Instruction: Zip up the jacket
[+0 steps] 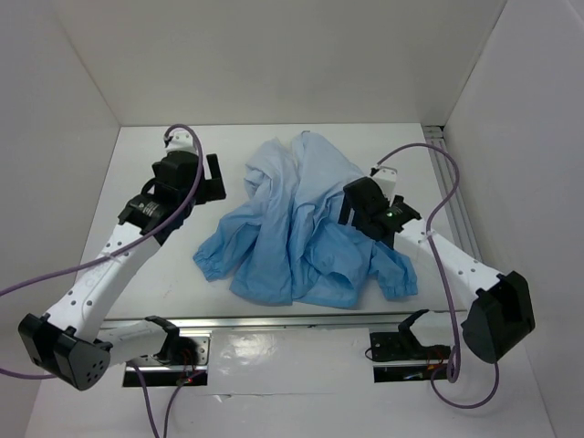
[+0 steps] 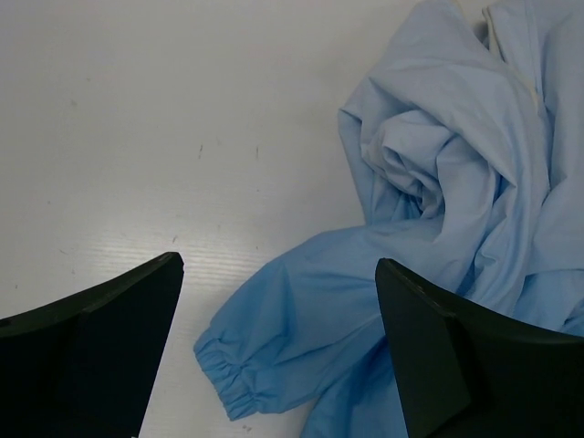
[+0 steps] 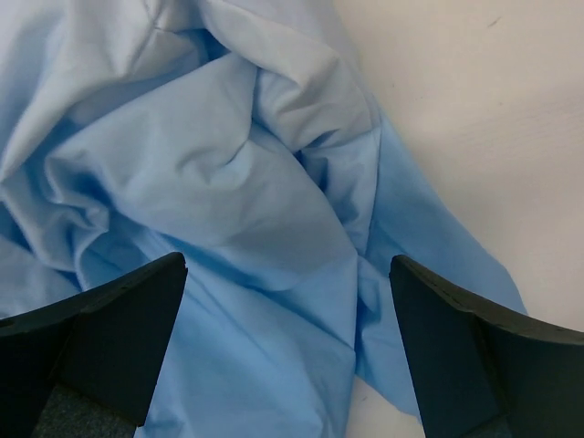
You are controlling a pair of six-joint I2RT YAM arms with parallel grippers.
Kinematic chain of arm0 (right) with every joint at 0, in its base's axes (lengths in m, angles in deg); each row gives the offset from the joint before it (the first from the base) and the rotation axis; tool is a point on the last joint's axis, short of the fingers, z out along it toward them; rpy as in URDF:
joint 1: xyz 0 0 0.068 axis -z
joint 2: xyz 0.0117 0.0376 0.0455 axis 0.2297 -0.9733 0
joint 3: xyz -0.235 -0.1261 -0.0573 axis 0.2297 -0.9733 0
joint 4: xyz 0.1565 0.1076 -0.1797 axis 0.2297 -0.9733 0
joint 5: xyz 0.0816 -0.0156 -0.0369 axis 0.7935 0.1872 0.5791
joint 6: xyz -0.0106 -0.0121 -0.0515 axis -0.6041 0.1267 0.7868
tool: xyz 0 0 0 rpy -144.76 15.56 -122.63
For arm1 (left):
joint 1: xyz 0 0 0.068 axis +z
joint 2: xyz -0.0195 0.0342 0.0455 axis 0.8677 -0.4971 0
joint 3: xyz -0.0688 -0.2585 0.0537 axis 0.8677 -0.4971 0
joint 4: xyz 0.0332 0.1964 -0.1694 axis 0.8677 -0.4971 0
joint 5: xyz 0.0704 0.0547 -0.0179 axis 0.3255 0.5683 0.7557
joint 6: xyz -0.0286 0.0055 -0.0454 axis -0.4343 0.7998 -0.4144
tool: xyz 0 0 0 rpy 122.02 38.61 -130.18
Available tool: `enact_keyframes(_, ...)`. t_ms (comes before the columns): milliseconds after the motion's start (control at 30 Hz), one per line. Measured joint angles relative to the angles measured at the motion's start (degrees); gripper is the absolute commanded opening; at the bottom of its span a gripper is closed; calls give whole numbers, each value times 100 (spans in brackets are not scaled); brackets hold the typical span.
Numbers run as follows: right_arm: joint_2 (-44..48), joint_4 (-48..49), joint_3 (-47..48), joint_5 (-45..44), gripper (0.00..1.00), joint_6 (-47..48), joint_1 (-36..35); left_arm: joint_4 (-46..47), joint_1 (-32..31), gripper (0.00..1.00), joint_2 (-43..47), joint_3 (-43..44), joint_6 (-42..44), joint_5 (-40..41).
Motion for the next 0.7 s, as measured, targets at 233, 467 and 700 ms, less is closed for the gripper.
enact_keyframes(233,164,356,-28,535,97,61,-181,-507,-260,81,-223,337,-164,-570)
enact_keyframes(467,-411,553,-26,844,89,-7,-1338,-645,-1169,74,-68,-669,-927,-1189)
enact_keyframes(700,-949,870,-28,1296,89,-162,-1886,-758,-1766,91,-146,-1453,-1543,-1412)
